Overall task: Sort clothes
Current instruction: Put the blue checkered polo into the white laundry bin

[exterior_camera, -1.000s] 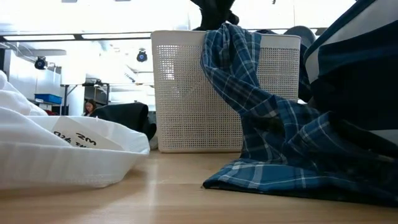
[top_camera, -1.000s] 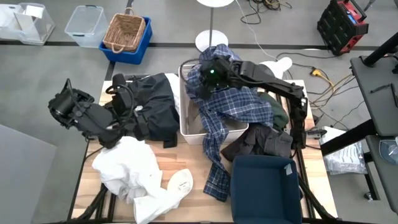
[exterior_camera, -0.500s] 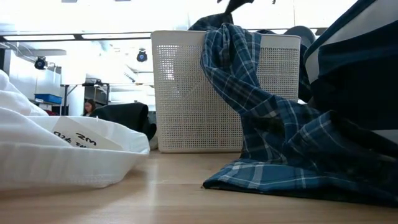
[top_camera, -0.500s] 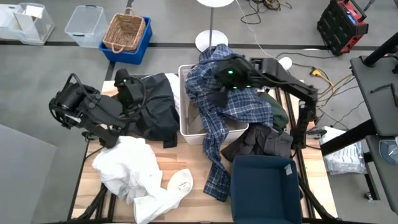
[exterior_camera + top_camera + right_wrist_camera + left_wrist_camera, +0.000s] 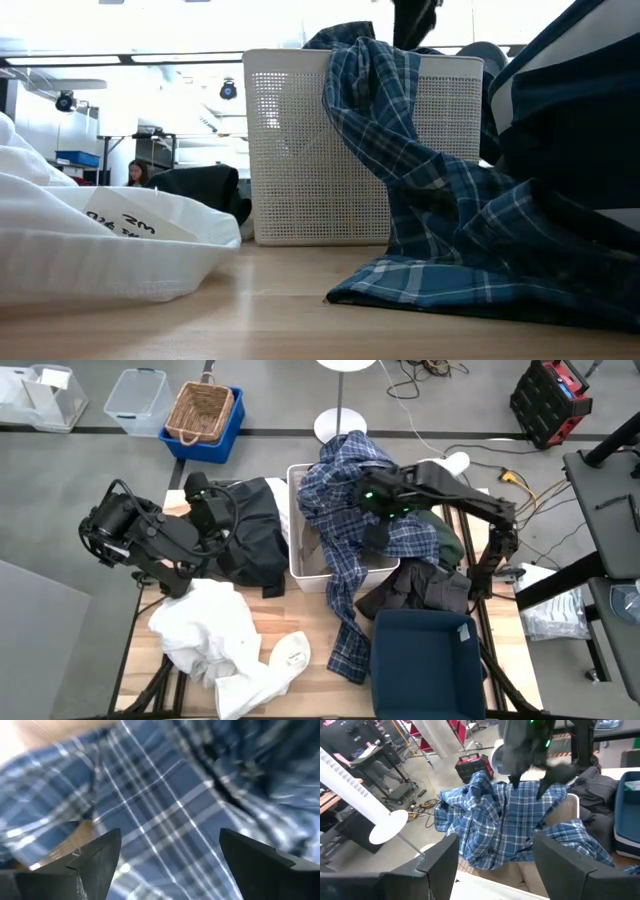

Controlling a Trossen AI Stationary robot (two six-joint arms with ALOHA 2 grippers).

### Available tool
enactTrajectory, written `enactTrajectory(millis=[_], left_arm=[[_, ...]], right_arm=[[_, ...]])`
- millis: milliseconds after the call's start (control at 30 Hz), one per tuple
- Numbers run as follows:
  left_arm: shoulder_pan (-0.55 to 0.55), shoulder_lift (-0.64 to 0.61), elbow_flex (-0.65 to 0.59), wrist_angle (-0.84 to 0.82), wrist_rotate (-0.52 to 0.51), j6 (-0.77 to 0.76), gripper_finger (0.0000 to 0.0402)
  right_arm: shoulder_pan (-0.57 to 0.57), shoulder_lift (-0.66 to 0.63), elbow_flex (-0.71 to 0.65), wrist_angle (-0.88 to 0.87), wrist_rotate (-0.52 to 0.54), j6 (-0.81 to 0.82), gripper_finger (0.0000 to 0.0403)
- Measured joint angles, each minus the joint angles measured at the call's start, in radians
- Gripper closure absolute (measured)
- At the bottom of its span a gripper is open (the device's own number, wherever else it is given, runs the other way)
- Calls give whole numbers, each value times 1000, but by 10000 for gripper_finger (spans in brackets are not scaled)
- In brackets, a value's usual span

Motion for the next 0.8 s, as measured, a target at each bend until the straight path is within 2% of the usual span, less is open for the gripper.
enactTrajectory(millis=[167,267,367,467,500,600,800], left_arm=[[0,0,-1,-3,20,0,171],[0,0,-5,-3,23,0,171],[0,0,-9,-3,25,0,171],[0,-1,-19,-3,25,0,171],[0,0,-22,-4,25,0,171],[0,0,-35,-4,26,0,171],[0,0,-50,0,26,0,171]], right_arm=[[-12,26,-147,73,49,34,97],[-14,40,-217,156,59,38,141],[-13,36,-262,272,60,37,224],[-17,36,-276,351,59,2,339],[-18,37,-276,383,59,-13,365],[-21,37,-244,496,41,-7,388],[-20,37,-114,803,30,-19,394]])
